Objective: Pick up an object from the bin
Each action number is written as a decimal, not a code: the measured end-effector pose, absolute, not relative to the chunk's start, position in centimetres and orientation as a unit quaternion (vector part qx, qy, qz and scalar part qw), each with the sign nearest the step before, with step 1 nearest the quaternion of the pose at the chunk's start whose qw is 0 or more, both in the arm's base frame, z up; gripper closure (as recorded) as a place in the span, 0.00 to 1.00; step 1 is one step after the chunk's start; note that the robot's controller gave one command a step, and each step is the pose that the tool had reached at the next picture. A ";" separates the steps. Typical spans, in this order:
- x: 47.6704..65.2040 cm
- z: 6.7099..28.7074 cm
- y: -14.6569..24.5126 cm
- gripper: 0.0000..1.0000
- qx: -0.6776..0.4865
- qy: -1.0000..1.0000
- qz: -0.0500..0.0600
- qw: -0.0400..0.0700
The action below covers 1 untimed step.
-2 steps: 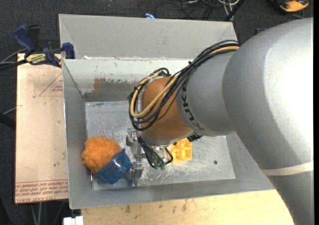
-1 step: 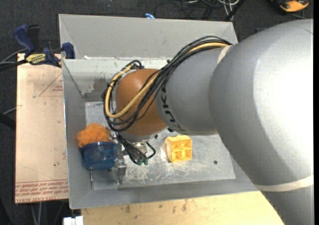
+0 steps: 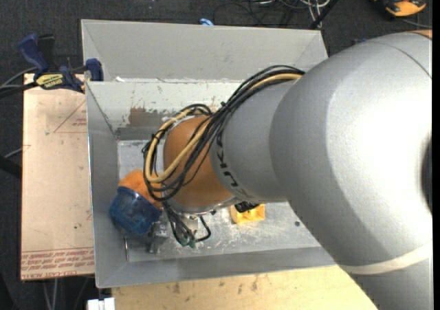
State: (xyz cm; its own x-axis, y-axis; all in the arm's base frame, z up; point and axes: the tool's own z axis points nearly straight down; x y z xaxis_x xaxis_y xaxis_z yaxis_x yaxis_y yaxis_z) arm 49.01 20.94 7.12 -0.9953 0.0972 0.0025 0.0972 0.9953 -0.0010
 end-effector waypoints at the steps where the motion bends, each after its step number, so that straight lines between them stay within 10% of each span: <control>1: 49.0 7.1 21.0 1.00 -0.049 -0.999 0.000 0.001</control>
Offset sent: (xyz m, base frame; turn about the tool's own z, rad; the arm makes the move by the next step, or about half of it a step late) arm 0.0003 0.0039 0.1184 0.0056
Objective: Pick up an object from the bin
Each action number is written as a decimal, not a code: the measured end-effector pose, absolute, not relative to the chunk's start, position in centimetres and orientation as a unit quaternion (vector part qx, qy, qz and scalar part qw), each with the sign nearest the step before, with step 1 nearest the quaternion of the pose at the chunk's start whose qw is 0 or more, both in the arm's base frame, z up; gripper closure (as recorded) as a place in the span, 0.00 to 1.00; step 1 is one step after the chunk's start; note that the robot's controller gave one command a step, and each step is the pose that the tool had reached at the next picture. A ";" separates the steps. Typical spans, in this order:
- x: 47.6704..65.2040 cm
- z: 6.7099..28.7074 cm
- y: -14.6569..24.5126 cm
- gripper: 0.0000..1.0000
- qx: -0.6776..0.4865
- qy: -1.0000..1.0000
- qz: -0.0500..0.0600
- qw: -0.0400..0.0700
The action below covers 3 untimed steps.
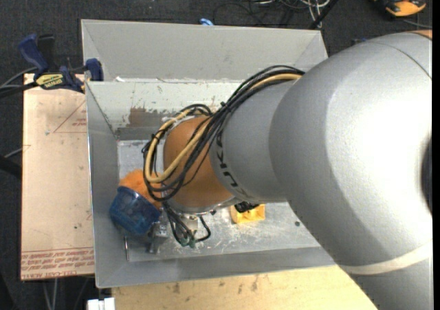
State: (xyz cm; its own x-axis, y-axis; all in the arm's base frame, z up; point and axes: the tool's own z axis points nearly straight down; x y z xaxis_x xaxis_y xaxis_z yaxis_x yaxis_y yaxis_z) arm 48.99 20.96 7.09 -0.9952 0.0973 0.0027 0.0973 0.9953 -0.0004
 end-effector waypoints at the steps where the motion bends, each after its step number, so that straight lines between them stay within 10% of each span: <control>1: 49.1 18.9 21.4 1.00 -0.050 -0.999 -0.001 -0.001; 2: 49.1 18.9 21.4 1.00 -0.050 -0.999 0.000 -0.001; 3: 54.2 10.5 20.9 0.00 0.218 -0.976 0.001 -0.007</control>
Offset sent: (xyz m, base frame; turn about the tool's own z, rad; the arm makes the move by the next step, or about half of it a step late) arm 0.0000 0.0000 0.0000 0.0000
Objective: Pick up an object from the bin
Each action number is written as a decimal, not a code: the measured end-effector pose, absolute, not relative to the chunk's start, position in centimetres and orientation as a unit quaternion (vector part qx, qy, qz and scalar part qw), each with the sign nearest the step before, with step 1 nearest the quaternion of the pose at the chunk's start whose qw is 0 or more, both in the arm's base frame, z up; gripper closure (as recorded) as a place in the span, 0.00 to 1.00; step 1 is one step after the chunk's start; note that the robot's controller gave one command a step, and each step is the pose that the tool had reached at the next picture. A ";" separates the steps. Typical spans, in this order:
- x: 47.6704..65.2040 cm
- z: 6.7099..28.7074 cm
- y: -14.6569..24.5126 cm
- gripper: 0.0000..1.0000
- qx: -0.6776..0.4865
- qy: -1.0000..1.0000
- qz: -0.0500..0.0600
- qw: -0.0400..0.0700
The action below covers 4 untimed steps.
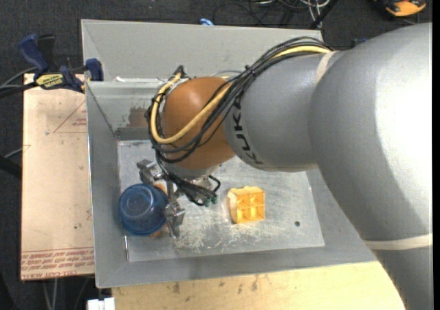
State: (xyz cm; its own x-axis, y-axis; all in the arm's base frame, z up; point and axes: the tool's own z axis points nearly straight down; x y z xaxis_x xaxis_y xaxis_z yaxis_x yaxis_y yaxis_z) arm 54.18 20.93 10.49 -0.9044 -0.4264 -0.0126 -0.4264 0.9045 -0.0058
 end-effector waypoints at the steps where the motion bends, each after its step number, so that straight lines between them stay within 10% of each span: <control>1: 54.1 10.3 21.0 1.00 -0.226 0.974 -0.002 0.004; 2: 54.1 10.3 20.9 1.00 -0.226 0.974 -0.003 0.004; 3: 52.8 21.9 22.6 1.00 -0.235 0.972 0.001 0.002; 4: 52.8 21.9 22.5 1.00 -0.235 0.972 0.001 0.001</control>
Offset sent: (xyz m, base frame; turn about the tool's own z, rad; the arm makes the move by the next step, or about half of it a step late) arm 0.0000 0.0000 0.0000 0.0000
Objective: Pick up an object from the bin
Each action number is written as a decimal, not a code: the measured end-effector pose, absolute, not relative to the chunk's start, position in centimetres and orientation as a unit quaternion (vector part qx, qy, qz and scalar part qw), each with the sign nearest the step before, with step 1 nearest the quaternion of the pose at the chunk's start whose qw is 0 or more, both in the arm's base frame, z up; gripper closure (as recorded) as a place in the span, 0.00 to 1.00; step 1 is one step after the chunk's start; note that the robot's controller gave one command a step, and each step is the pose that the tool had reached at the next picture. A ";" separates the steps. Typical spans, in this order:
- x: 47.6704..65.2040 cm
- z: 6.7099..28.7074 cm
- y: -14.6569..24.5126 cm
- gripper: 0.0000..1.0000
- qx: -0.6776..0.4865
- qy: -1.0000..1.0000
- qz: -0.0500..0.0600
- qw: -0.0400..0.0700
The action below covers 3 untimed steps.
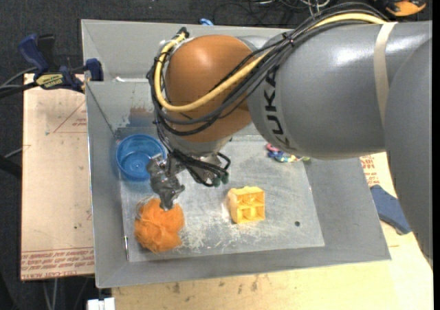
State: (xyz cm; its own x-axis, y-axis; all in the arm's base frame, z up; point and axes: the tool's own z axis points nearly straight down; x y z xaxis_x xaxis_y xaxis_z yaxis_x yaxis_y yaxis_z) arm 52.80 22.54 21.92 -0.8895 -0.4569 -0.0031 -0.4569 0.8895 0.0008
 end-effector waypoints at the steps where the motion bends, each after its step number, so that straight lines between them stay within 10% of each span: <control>1: 52.8 21.9 22.5 1.00 -0.236 0.972 0.001 0.001; 2: 49.4 20.1 24.7 0.00 -0.208 0.978 0.001 0.000; 3: 49.4 20.2 24.7 0.00 -0.208 0.978 0.001 0.000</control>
Offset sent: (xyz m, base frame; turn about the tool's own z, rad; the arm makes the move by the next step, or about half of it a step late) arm -0.0334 0.0206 -0.0171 0.0559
